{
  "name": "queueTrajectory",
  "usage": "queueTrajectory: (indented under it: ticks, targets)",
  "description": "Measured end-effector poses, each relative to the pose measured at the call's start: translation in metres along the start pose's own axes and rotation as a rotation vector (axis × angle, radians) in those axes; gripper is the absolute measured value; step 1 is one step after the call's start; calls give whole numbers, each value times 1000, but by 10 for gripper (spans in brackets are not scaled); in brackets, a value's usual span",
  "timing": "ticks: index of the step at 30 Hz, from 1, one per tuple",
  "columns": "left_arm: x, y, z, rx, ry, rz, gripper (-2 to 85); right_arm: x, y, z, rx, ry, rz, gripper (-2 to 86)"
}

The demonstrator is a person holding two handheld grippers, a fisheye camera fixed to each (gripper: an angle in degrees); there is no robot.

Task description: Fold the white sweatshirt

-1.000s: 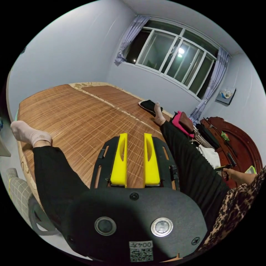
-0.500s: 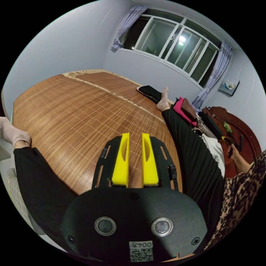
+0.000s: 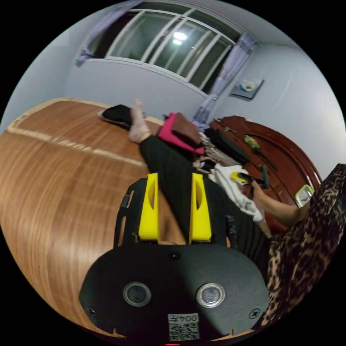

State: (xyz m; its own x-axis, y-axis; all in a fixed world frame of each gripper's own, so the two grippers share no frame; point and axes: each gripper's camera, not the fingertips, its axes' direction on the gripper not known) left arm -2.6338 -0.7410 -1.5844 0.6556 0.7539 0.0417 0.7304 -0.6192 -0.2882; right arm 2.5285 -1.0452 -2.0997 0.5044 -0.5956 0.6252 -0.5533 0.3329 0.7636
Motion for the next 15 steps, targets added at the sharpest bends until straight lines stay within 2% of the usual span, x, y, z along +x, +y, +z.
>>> queueTrajectory:
  ticks: [3, 6, 11, 15]
  targets:
    - [45, -55, 90, -53, 148, 127, 151, 27, -5, -5, 1, -72, 37, 126]
    - [88, -89, 160, -105, 217, 225, 162, 48, -5, -15, 48, -122, 58, 121]
    - [129, -114, 232, -140, 201, 331, 167, 74, -7, -23, 87, -181, 65, 115]
    - [125, -122, 268, -144, 169, 273, 168, 90, -10, -21, 102, -198, 67, 110]
